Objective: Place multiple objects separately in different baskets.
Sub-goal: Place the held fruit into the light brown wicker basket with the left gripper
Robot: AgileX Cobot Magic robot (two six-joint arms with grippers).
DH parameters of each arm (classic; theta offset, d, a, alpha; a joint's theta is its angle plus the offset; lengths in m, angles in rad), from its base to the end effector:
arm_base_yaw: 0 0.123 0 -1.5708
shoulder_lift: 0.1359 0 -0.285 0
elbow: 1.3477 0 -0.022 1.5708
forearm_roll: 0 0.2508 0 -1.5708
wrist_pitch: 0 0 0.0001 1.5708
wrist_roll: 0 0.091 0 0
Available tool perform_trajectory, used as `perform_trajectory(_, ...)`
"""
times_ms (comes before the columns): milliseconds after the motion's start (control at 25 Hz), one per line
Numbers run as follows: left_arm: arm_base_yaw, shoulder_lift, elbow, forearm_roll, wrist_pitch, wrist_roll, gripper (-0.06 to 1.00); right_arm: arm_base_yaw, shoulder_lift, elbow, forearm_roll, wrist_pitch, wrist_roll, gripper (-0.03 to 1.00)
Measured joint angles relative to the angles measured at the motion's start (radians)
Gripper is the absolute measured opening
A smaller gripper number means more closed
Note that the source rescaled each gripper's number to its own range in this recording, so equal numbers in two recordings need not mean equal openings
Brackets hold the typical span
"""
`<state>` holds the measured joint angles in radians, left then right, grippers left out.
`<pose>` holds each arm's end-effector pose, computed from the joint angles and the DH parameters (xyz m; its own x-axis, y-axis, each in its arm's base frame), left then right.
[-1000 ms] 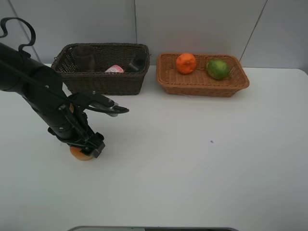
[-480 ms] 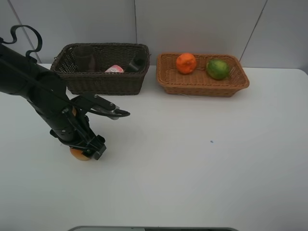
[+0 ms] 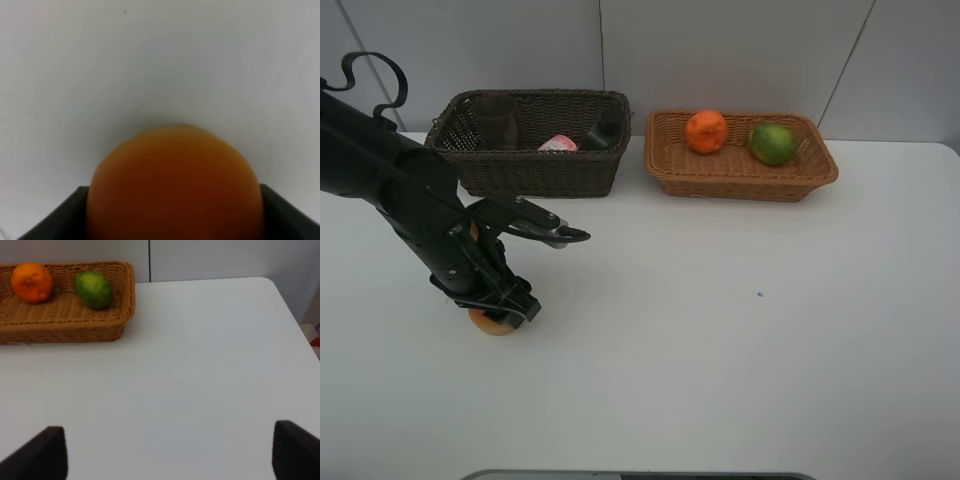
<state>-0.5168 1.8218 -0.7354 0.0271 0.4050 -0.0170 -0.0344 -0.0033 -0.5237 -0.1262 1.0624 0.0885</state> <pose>0.2411 -0.1359 0.0982 -0.8534 0.4941 -0.1659 0.4993 0.8663 0.0118 -0.0089 -0.0097 0.2842 -0.4263 0.0413 -0.9036 0.1449 0.9892 -0.0231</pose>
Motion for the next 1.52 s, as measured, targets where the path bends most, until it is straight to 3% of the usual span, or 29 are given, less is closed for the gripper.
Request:
perform_trajectory(960, 0.0, -0.008, -0.001, 0.0, 0.021, -0.002, 0.76, 0.0, 0.0, 0.0, 0.0, 0.0, 0.0, 0.77)
perform_trajectory(1240, 0.0, -0.08, -0.106, 0.0, 0.157, -0.002, 0.76, 0.0, 0.0, 0.0, 0.0, 0.0, 0.0, 0.77)
perform_trajectory(1520, -0.039, -0.112, -0.331, 0.003, 0.352, -0.002, 0.76, 0.0, 0.0, 0.0, 0.0, 0.0, 0.0, 0.77)
